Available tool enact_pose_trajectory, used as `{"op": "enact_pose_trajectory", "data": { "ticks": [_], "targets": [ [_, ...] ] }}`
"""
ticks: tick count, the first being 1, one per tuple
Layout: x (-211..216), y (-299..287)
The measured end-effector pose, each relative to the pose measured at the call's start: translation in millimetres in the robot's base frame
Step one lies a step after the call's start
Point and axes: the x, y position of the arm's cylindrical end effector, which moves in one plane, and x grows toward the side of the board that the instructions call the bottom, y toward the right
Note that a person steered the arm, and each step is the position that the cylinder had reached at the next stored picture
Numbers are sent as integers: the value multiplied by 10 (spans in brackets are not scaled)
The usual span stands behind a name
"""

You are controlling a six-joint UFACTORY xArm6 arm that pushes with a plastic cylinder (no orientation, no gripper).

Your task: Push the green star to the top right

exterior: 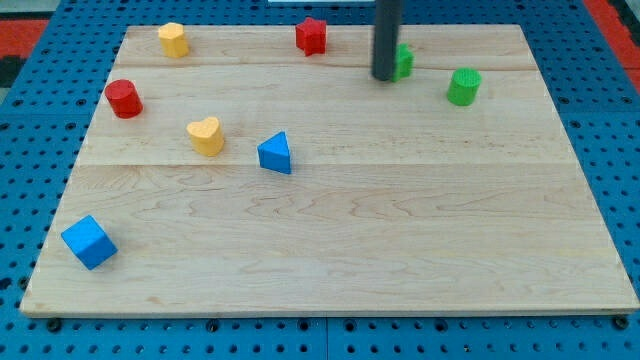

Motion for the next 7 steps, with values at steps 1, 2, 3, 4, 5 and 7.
{"op": "enact_pose_trajectory", "data": {
  "ticks": [1,2,3,4,5,7],
  "targets": [
    [-163,397],
    [-59,89],
    [-212,-168],
    [-473,404],
    [-481,579],
    [-230,577]
  ]
}}
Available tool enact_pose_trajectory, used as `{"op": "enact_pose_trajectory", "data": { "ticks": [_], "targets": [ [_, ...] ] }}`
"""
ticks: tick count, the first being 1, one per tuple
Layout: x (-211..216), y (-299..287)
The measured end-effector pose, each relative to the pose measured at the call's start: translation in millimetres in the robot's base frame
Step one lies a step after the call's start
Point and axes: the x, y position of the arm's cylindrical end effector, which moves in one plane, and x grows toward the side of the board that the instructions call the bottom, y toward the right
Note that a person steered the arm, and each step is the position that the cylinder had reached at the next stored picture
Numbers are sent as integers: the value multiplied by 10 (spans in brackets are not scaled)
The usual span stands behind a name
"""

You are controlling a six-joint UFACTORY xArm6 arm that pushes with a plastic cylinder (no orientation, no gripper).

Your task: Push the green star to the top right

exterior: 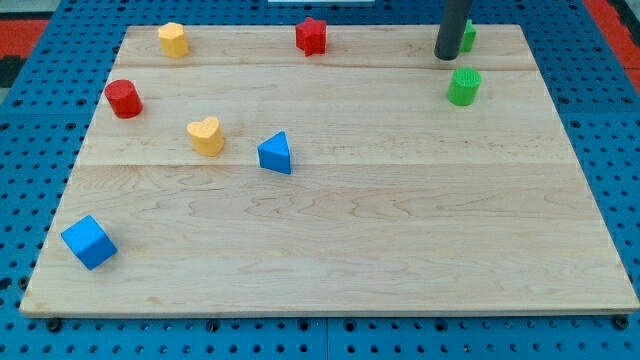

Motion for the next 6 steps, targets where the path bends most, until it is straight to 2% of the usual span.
{"op": "enact_pose_trajectory", "data": {
  "ticks": [4,5,6],
  "targets": [
    [4,25],
    [39,-266],
    [95,-982]
  ]
}}
